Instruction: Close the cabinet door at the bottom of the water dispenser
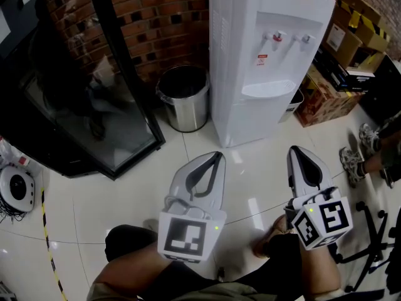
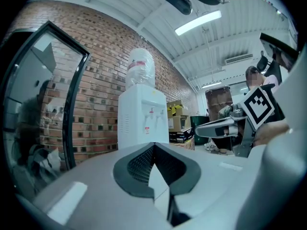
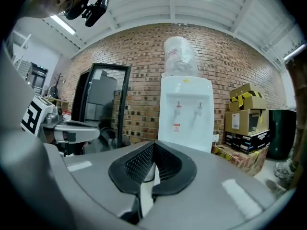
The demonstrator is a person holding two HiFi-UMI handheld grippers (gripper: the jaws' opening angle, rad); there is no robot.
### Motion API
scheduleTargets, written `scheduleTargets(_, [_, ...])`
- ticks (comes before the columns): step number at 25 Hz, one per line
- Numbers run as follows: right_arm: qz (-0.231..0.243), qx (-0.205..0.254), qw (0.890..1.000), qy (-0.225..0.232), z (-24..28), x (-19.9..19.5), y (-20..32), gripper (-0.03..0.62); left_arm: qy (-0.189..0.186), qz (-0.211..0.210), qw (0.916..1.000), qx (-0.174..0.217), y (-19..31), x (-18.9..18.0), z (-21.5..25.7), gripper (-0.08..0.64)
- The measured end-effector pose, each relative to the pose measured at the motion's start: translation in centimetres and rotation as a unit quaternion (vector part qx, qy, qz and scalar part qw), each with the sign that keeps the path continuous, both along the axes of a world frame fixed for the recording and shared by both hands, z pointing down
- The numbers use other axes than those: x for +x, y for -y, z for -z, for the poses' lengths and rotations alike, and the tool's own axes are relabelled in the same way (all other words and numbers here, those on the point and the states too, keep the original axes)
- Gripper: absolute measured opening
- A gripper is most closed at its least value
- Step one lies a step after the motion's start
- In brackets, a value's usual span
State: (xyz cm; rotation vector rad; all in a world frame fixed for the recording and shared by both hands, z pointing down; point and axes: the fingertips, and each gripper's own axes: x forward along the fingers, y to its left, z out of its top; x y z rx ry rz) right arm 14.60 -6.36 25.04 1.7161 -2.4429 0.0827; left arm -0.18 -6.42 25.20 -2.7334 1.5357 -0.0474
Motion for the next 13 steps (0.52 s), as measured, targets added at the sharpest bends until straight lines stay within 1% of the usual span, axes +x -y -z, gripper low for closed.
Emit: scheduleTargets(13, [-0.001, -0.002, 1.000, -0.005, -0.27, 0.23, 0.23, 0.012, -0.004, 0.000, 1.0000, 0.002, 0.39, 0.47, 0.13, 0.000])
